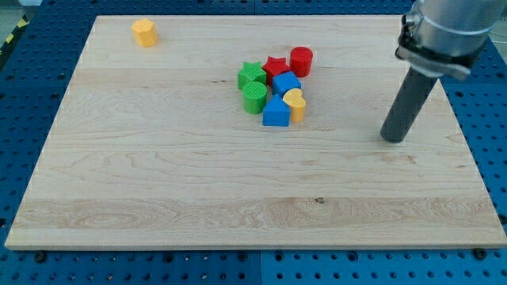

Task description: Place the yellow heart in between the blue blocks

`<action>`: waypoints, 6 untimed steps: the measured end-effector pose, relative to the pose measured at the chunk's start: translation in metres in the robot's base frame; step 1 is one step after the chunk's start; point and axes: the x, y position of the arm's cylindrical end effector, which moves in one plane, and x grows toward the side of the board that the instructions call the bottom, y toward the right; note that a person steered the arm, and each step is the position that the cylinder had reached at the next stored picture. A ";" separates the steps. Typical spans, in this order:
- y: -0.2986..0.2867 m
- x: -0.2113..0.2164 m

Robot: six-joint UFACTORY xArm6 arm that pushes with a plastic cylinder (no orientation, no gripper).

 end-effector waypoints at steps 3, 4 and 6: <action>-0.078 -0.035; -0.098 -0.043; -0.142 -0.037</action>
